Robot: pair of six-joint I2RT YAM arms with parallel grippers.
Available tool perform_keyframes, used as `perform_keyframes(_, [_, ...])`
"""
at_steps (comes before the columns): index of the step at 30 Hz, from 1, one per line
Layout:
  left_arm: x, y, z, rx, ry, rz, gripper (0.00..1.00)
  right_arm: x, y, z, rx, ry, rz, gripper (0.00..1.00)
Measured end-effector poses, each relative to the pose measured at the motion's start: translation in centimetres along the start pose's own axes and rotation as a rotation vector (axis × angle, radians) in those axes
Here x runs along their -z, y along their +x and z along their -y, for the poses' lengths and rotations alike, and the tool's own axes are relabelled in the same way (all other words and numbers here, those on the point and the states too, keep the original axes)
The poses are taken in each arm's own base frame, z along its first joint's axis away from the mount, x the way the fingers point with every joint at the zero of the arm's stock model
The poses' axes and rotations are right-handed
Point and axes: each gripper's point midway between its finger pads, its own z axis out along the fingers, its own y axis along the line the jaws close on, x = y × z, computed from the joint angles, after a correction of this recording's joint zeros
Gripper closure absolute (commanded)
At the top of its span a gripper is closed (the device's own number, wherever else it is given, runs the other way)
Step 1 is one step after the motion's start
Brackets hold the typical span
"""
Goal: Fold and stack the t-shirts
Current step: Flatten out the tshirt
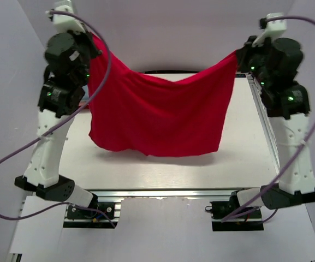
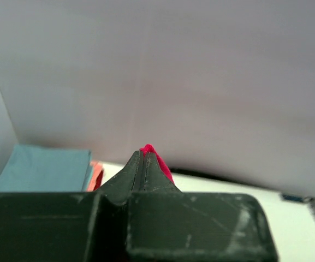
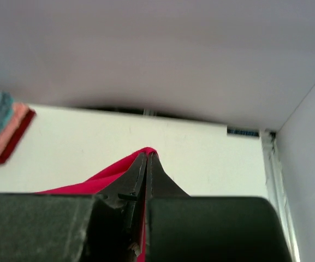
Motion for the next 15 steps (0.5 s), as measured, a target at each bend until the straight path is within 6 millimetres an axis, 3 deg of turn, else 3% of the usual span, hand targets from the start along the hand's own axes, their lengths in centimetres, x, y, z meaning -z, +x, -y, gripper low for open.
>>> perform_keyframes(5, [-5.7, 8.2, 0.9, -0.106, -0.062, -0.139, 1.0, -5.9, 8.1, -0.1, 0.0, 0.001, -0.203, 1.0])
perform_keyframes(8, [-10.4, 12.9, 2.0, -0.167, -0.078, -0.206, 1.0, -9.3, 10.6, -0.2, 0.001, -0.001, -0.265, 1.0])
perform_keyframes(12, [-14.7, 17.3, 2.5, -0.213, -0.087, -0.244, 1.0, -14.0, 9.5, -0.4, 0.004, -0.005, -0.237, 1.0])
perform_keyframes(15, [-15.0, 18.1, 1.4, -0.233, -0.099, -0.266, 1.0, -15.2, 8.2, -0.4, 0.009, -0.006, -0.197, 1.0])
